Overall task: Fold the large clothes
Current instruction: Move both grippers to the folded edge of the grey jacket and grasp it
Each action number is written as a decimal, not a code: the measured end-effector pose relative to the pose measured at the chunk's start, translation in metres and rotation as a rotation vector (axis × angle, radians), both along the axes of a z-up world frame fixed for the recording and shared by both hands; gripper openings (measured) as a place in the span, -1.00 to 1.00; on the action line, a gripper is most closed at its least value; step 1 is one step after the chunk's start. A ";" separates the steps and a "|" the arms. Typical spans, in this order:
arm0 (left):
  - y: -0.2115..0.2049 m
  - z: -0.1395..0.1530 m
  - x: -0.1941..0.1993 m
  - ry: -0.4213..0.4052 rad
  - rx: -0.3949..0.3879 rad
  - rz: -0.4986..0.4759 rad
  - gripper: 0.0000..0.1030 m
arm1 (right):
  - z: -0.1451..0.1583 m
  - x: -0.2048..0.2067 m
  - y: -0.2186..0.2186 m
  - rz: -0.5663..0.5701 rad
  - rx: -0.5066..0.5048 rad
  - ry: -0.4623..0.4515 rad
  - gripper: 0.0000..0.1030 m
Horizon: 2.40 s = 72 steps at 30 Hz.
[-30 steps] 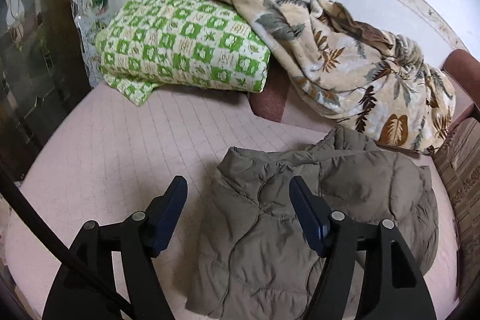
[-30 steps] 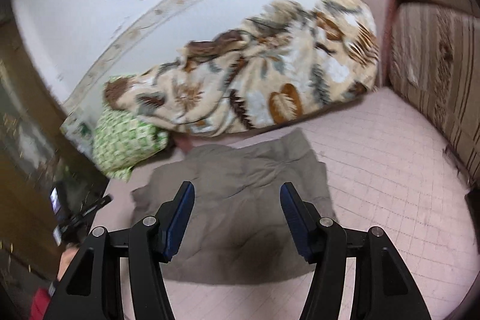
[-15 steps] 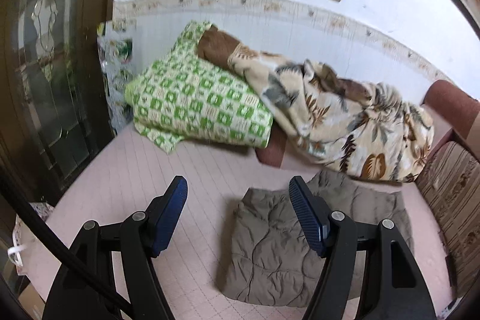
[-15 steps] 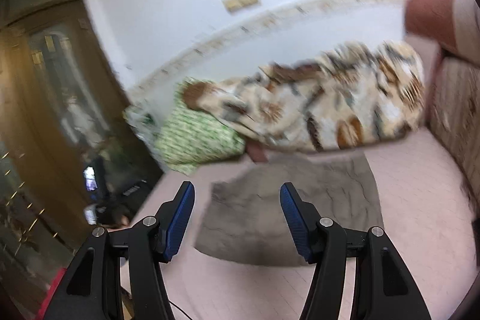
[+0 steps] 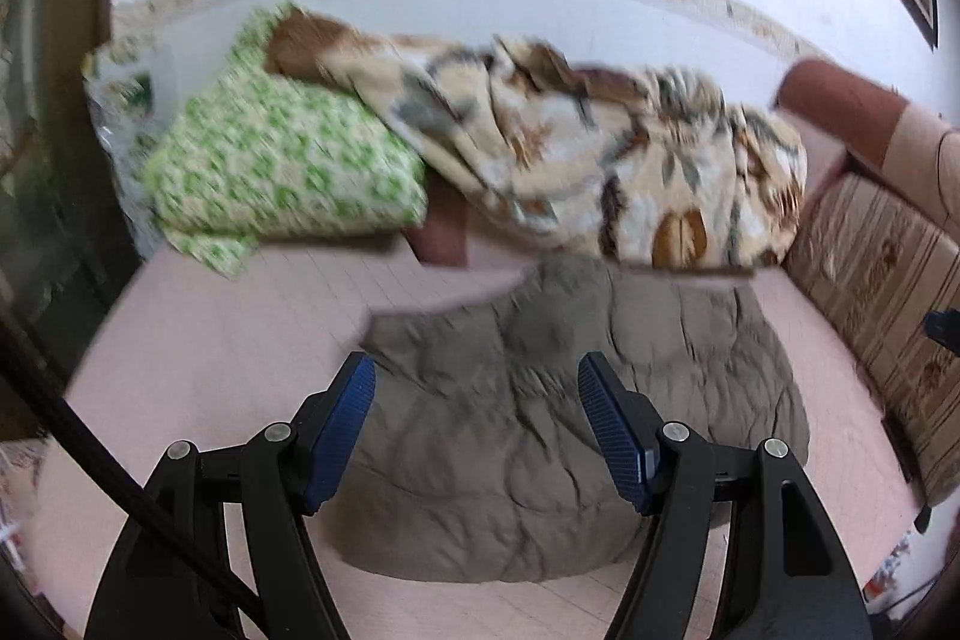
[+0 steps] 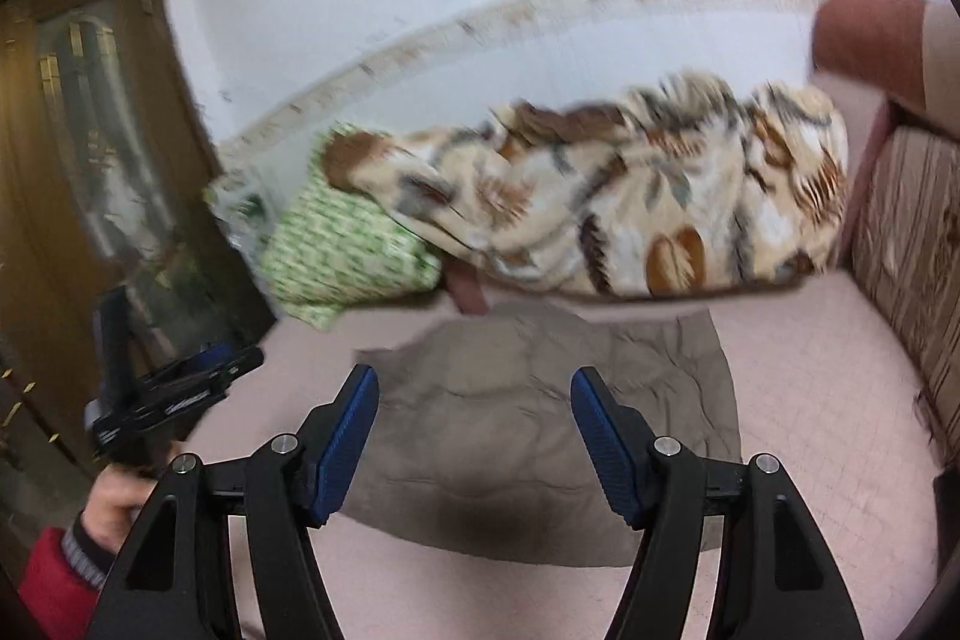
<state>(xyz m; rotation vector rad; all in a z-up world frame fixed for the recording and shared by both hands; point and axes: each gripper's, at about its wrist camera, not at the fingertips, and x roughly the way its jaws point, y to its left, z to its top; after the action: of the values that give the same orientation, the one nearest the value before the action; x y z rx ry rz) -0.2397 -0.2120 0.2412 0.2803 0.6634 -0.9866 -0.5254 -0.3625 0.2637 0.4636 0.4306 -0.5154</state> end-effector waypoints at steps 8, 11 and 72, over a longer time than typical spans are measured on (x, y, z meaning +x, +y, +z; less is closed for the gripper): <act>-0.064 -0.091 -0.049 -0.019 0.086 -0.114 0.35 | -0.123 0.044 -0.043 0.002 0.166 0.153 0.38; -0.097 -0.111 -0.043 -0.007 0.129 -0.116 0.35 | -0.155 0.069 -0.043 0.014 0.158 0.224 0.32; -0.046 -0.177 0.002 0.031 0.200 0.147 0.52 | -0.223 0.094 -0.046 -0.101 -0.097 0.446 0.48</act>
<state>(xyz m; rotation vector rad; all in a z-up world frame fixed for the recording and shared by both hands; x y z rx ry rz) -0.2380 -0.2584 0.0640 0.3870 0.8016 -0.7864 -0.4313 -0.4087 0.0407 0.2749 0.8092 -0.7375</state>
